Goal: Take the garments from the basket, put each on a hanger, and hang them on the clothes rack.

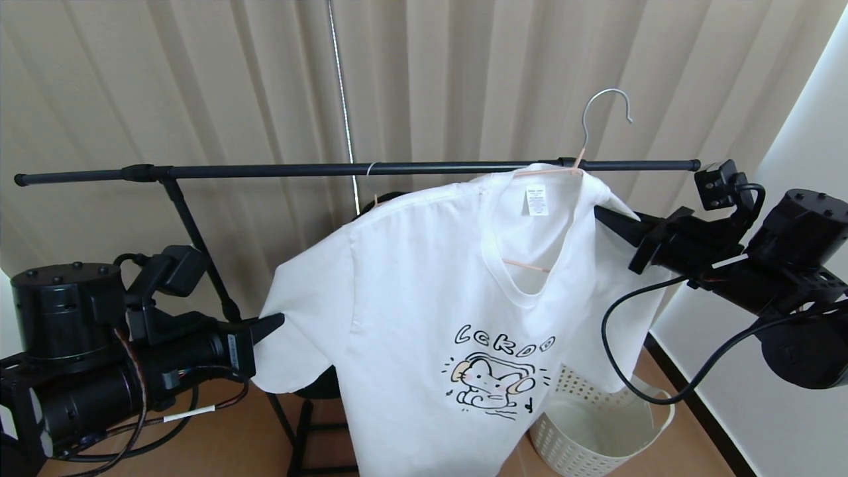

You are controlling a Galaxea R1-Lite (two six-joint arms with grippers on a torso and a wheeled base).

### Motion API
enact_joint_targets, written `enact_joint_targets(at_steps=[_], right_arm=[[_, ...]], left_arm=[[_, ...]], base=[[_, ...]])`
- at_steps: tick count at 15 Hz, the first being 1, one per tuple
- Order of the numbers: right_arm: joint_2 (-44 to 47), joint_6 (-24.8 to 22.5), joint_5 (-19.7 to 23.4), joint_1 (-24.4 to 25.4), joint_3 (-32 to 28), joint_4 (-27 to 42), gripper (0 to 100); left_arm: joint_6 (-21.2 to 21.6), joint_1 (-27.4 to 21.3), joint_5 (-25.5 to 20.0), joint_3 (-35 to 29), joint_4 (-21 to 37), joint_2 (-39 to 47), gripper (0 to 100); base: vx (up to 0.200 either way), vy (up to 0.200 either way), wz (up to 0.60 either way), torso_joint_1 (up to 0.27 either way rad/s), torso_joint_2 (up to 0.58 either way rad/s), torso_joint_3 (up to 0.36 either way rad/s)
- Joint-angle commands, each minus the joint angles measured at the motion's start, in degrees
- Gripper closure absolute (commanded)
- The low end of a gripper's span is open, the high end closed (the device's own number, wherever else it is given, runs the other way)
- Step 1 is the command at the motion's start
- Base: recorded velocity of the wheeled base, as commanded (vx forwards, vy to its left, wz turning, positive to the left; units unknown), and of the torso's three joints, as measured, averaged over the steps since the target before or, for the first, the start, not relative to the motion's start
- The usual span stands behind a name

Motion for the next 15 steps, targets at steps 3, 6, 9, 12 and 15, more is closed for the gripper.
enact_joint_targets(at_steps=[3, 6, 9, 12, 15], right_arm=[[0.0, 0.3, 1.9, -0.6, 0.0, 0.0, 100], [0.0, 1.1, 2.0, -0.9, -0.1, 0.0, 100], [0.1, 1.5, 2.0, -1.2, -0.5, 0.0, 100], [0.1, 1.6, 2.1, -1.3, -0.5, 0.0, 100], [0.2, 1.6, 2.1, -1.2, -0.4, 0.0, 100]], left_arm=[[-0.3, 0.5, 0.0, 0.1, 0.0, 0.1, 100], [-0.3, 0.6, 0.0, 0.1, 0.0, 0.0, 100], [-0.2, 1.3, -0.1, 0.9, 0.0, 0.0, 100], [-0.2, 1.3, -0.1, 1.3, 0.0, 0.1, 100], [-0.2, 1.2, -0.2, 1.3, 0.0, 0.0, 100]], base=[[0.0, 0.0, 0.0, 0.0, 0.0, 0.0], [0.0, 0.0, 0.0, 0.0, 0.0, 0.0], [0.0, 0.0, 0.0, 0.0, 0.0, 0.0], [0.0, 0.0, 0.0, 0.0, 0.0, 0.0], [0.0, 0.0, 0.0, 0.0, 0.0, 0.0]])
